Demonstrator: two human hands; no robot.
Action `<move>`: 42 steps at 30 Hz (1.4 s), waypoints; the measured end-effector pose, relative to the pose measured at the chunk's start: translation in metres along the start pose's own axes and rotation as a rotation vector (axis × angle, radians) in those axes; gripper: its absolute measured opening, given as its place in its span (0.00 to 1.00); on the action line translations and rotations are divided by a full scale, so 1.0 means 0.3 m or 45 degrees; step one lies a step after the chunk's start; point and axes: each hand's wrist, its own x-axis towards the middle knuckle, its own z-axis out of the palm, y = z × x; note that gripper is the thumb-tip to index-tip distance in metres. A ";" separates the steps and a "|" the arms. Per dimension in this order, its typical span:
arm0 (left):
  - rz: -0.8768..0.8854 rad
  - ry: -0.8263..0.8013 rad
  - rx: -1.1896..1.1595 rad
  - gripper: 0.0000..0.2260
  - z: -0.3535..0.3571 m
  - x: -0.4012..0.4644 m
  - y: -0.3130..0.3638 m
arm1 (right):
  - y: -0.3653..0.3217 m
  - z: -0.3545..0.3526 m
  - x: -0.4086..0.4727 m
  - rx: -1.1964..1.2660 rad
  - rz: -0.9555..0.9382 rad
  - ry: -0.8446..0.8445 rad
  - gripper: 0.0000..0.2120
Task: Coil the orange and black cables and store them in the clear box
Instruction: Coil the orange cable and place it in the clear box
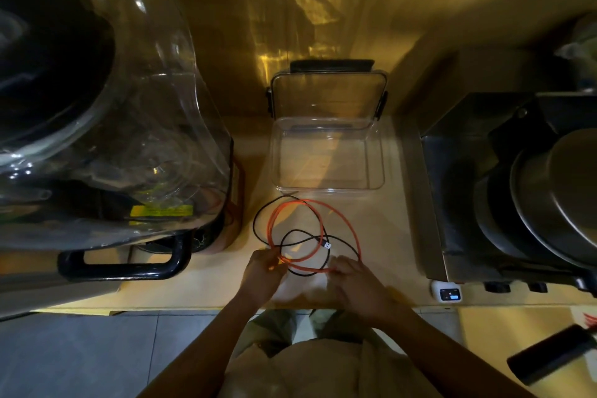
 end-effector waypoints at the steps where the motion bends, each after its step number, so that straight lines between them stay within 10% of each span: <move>1: -0.021 0.012 -0.056 0.05 -0.002 -0.005 0.008 | -0.007 -0.009 -0.012 0.046 -0.003 0.034 0.18; 18: -0.118 0.103 -1.316 0.07 -0.136 -0.134 0.210 | -0.182 -0.119 -0.088 0.887 0.155 0.412 0.09; 29: 0.215 -0.238 -1.003 0.11 -0.163 -0.274 0.296 | -0.360 -0.195 -0.139 1.177 0.087 0.686 0.19; 42: 0.359 -0.314 -1.246 0.13 -0.201 -0.342 0.482 | -0.139 -0.223 -0.086 1.486 0.284 0.962 0.04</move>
